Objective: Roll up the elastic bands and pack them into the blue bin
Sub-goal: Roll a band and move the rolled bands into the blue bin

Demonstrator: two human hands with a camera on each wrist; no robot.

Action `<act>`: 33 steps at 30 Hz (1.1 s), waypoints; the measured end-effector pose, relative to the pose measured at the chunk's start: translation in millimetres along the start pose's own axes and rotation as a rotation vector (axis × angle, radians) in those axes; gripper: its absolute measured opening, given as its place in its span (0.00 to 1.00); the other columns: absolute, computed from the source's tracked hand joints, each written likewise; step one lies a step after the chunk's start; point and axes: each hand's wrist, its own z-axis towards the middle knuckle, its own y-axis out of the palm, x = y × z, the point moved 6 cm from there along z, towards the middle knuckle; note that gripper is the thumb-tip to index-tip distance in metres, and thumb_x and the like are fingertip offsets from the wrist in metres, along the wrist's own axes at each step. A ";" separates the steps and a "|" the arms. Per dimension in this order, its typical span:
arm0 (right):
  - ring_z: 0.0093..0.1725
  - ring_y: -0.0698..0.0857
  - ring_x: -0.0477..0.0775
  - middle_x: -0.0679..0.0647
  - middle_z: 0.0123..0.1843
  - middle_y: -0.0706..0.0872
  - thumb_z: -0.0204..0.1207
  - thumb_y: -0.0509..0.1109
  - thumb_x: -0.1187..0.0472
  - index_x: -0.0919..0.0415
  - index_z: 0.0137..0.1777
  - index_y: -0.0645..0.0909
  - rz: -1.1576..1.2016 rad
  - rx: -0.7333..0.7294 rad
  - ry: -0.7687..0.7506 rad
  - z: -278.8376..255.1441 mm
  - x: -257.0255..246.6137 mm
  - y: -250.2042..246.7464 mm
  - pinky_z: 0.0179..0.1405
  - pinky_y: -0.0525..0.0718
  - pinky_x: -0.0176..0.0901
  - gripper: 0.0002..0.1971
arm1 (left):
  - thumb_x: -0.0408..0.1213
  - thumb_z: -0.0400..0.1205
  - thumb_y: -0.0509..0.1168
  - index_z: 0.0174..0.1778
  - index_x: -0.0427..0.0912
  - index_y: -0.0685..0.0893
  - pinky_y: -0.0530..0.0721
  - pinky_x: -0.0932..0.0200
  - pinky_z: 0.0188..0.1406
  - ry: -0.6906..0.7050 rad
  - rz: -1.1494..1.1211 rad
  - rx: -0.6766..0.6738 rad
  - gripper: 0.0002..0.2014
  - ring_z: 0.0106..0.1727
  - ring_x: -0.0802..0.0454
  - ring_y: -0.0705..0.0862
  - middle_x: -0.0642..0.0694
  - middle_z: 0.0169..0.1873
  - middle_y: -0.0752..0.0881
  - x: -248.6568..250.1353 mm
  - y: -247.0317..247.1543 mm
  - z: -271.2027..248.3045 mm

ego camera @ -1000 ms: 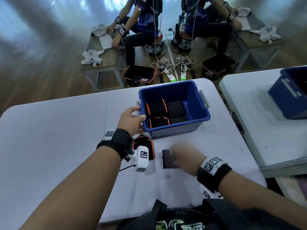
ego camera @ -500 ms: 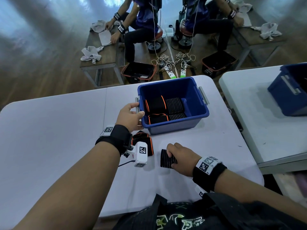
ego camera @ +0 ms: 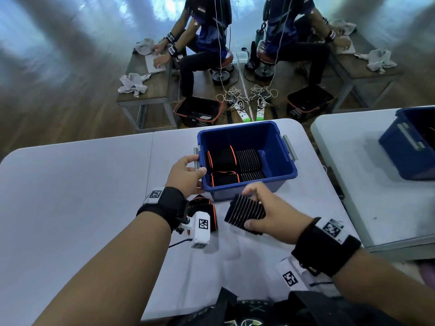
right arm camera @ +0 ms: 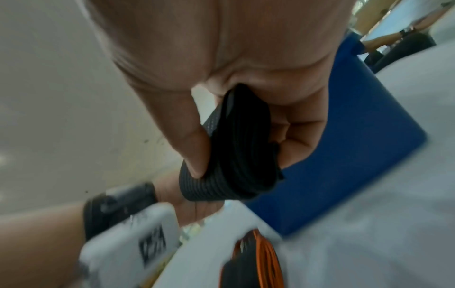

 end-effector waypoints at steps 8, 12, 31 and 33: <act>0.54 0.86 0.49 0.47 0.59 0.85 0.74 0.77 0.63 0.47 0.76 0.72 -0.258 0.111 -0.001 57.3 -43.0 -103.3 0.58 0.86 0.48 0.31 | 0.27 0.86 0.66 0.74 0.46 0.76 0.93 0.35 0.40 0.012 -0.004 0.005 0.21 0.41 0.33 0.91 0.29 0.54 0.87 0.1 1.2 0.4; 0.53 0.85 0.52 0.52 0.57 0.85 0.71 0.75 0.66 0.52 0.71 0.78 -0.387 0.057 0.073 101.6 -36.3 -105.4 0.54 0.83 0.43 0.27 | 0.28 0.86 0.66 0.75 0.46 0.77 0.92 0.31 0.42 0.029 0.013 0.004 0.21 0.41 0.30 0.91 0.28 0.52 0.87 -0.4 0.7 0.9; 0.49 0.88 0.56 0.52 0.48 0.90 0.63 0.84 0.65 0.52 0.46 0.86 -0.884 -0.253 0.354 186.8 19.8 -82.7 0.56 0.88 0.48 0.14 | 0.29 0.85 0.68 0.72 0.46 0.77 0.93 0.35 0.38 0.074 -0.021 0.040 0.20 0.35 0.38 0.91 0.36 0.41 0.85 -8.1 -1.4 7.9; 0.50 0.90 0.57 0.52 0.48 0.92 0.64 0.83 0.66 0.52 0.46 0.88 -0.868 -0.248 0.367 188.9 21.9 -82.9 0.56 0.89 0.48 0.13 | 0.30 0.85 0.69 0.72 0.47 0.77 0.93 0.35 0.38 0.076 -0.013 0.038 0.20 0.38 0.37 0.92 0.33 0.44 0.86 -8.7 -1.6 8.3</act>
